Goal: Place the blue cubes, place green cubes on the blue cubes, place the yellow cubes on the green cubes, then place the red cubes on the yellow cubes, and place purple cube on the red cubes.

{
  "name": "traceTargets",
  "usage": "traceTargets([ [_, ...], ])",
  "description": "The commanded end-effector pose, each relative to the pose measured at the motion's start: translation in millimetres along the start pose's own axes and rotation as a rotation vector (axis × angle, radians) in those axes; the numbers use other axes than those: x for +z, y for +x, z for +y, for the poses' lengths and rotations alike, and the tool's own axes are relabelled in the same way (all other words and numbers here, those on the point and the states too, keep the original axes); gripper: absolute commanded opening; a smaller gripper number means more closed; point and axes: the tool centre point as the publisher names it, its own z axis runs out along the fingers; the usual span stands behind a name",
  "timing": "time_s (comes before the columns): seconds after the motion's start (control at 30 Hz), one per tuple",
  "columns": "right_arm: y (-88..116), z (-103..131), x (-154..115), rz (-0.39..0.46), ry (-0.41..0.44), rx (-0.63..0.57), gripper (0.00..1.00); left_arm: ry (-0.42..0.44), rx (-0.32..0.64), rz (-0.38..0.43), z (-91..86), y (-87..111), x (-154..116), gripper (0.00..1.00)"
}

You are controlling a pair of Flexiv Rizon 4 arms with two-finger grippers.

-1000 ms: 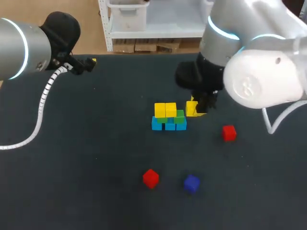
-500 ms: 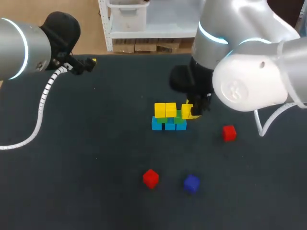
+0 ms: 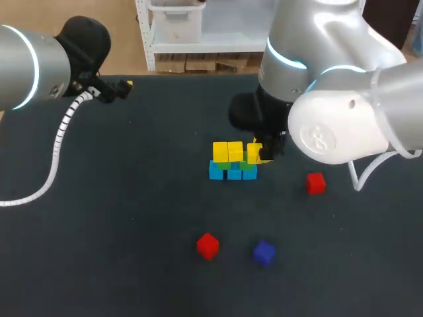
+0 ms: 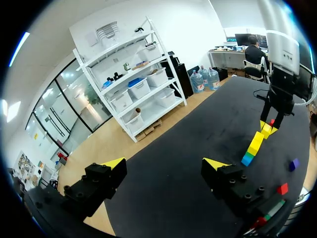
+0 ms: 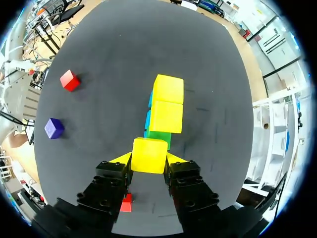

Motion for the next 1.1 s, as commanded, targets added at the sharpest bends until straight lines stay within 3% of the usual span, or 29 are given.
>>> traceTargets([
  [0.03,-1.1,-2.5,1.5,0.001,0.001,-0.005,0.0,0.004,0.001,-0.001,1.2,-0.2,1.2,1.0],
  [0.67,-1.0,-21.7,2.1,0.004,-0.002,-0.018,0.0,0.004,0.001,-0.001,1.2,-0.2,1.2,1.0],
  [1.1,-2.2,-21.1,8.2,-0.003,-0.025,-0.025,0.0,0.004,0.001,-0.001,1.2,-0.2,1.2,1.0],
])
